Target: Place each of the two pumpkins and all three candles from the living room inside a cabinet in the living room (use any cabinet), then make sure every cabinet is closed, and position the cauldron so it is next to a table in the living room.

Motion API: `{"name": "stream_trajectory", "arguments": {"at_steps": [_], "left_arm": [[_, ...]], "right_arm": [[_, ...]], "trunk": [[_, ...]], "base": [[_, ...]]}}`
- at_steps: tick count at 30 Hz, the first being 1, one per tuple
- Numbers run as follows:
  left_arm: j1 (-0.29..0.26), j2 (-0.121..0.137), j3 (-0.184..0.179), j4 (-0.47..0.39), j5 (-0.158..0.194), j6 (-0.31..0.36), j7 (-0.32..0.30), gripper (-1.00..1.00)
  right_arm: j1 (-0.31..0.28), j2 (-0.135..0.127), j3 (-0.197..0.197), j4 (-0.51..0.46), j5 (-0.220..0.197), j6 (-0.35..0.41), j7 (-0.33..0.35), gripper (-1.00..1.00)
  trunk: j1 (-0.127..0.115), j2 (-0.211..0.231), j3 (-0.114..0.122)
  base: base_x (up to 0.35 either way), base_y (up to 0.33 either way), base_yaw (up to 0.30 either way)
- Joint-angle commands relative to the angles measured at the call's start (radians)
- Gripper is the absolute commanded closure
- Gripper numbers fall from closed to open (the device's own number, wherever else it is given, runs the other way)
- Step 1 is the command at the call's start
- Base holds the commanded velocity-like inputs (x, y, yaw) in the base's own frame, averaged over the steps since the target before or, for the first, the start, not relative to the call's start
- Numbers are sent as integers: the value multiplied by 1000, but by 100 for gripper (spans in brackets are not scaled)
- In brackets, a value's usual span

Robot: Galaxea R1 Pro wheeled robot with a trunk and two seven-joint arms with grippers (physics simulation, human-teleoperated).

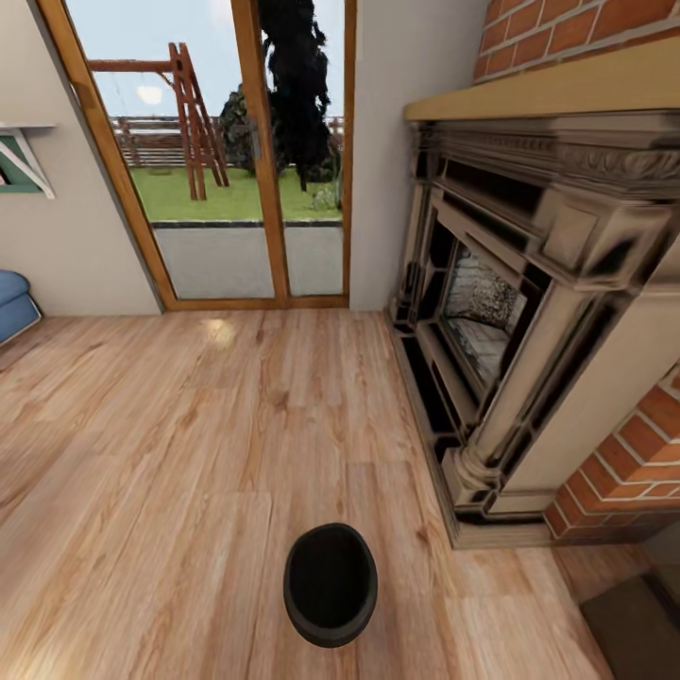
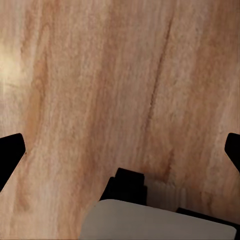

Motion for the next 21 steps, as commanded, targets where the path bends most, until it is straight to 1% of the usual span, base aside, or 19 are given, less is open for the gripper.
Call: {"name": "stream_trajectory", "arguments": {"at_steps": [1, 16, 17, 18, 20, 21], "left_arm": [[0, 0, 0, 0, 0, 0, 0, -100], [0, -6, 0, -2, 0, 0, 0, -100], [0, -9, -1, -5, 0, 0, 0, -100], [0, -12, -1, -27, -3, 0, 3, -100], [-2, -17, 0, -27, -5, 2, 1, -100], [-155, -52, 1, -10, -1, 279, 3, -100]], "right_arm": [[0, 0, 0, 0, 0, 0, 0, -100], [0, -1, 0, 0, -2, 1, 1, -100], [0, -5, -1, -1, -5, 1, 1, -100], [-2, -3, -2, -11, 5, 1, -7, -100], [-18, -1, -4, -25, 2, 11, -33, -100], [-210, 5, -28, -163, -19, 338, -177, -100]], "trunk": [[0, 0, 0], [0, 0, 0], [0, 0, 0], [0, 0, 0], [0, 0, 0], [0, 0, 0]], "base": [[314, 115, 0], [314, 102, 0], [149, 28, 0], [10, 2, 0], [4, 1, 0], [0, 0, 0]]}}
